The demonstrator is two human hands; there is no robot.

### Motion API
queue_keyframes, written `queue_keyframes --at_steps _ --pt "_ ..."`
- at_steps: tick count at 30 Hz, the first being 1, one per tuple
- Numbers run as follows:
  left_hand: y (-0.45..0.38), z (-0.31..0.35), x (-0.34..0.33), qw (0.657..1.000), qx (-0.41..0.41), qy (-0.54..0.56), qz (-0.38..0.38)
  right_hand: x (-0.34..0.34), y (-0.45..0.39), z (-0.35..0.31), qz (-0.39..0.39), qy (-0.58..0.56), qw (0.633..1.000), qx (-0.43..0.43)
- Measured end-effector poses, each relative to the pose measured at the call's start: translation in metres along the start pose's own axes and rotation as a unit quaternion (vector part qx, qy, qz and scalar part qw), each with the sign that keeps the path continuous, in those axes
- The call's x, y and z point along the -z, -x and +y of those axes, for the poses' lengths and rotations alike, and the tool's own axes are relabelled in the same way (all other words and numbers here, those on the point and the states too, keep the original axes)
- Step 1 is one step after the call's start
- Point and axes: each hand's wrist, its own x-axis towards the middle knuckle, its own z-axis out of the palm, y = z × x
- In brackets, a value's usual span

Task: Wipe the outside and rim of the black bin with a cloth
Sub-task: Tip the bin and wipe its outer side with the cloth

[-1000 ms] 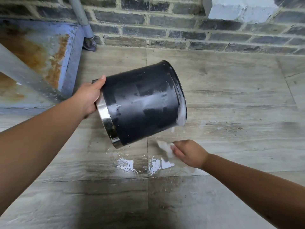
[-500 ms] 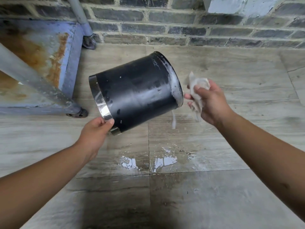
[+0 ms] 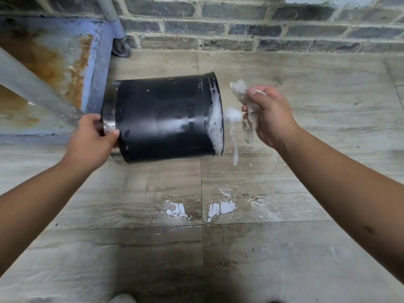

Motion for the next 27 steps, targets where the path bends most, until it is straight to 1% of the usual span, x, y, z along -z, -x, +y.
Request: queue_keyframes --at_steps 1,2,3,4,5,7,8,9,10,12,13,16,19,22,23,24,25,26,27 --pt "0.004 0.010 -0.006 0.994 -0.085 -0.049 0.049 -0.005 -0.003 0.001 -0.010 0.021 1.000 0.005" --pt "0.010 0.023 -0.015 0.971 -0.196 -0.114 0.078 -0.011 -0.007 0.001 -0.017 0.055 0.998 0.019" --pt "0.014 0.038 -0.027 0.935 -0.296 -0.176 0.085 -0.018 -0.012 0.002 -0.019 0.097 0.994 0.042" --pt "0.015 0.053 -0.040 0.902 -0.361 -0.229 0.063 -0.026 -0.017 0.003 -0.016 0.149 0.986 0.071" --pt "0.013 0.066 -0.054 0.884 -0.380 -0.273 0.022 -0.034 -0.022 0.004 -0.012 0.201 0.974 0.100" --pt "0.006 0.085 -0.078 0.878 -0.331 -0.341 -0.050 -0.048 -0.030 0.008 -0.027 0.284 0.949 0.137" --pt "0.001 0.085 -0.086 0.877 -0.312 -0.360 -0.057 -0.051 -0.032 0.011 -0.051 0.317 0.935 0.151" --pt "-0.004 0.082 -0.091 0.874 -0.310 -0.371 -0.054 -0.053 -0.034 0.015 -0.083 0.360 0.913 0.175" --pt "-0.010 0.080 -0.092 0.870 -0.316 -0.375 -0.055 -0.053 -0.035 0.019 -0.110 0.421 0.877 0.202" --pt "-0.022 0.080 -0.090 0.870 -0.326 -0.364 -0.071 -0.051 -0.035 0.026 -0.160 0.530 0.790 0.264" --pt "-0.029 0.081 -0.089 0.872 -0.325 -0.358 -0.077 -0.049 -0.034 0.028 -0.174 0.553 0.764 0.284" --pt "-0.051 0.088 -0.090 0.880 -0.315 -0.345 -0.086 -0.036 -0.027 0.034 -0.191 0.583 0.715 0.335" --pt "-0.065 0.092 -0.086 0.881 -0.319 -0.335 -0.103 -0.016 -0.010 0.047 -0.254 0.598 0.648 0.398" --pt "-0.073 0.093 -0.083 0.882 -0.319 -0.329 -0.109 0.001 0.016 0.075 -0.311 0.625 0.569 0.435" --pt "-0.074 0.094 -0.083 0.882 -0.319 -0.327 -0.113 0.010 0.027 0.090 -0.337 0.648 0.547 0.408" --pt "-0.076 0.096 -0.083 0.883 -0.317 -0.326 -0.116 0.020 0.038 0.103 -0.364 0.681 0.524 0.359" --pt "-0.078 0.098 -0.082 0.883 -0.316 -0.327 -0.119 0.030 0.049 0.114 -0.393 0.709 0.507 0.292" --pt "-0.080 0.098 -0.082 0.882 -0.316 -0.328 -0.120 0.040 0.060 0.125 -0.430 0.717 0.493 0.242" --pt "-0.082 0.099 -0.081 0.881 -0.317 -0.331 -0.121 0.046 0.071 0.132 -0.460 0.712 0.484 0.217"
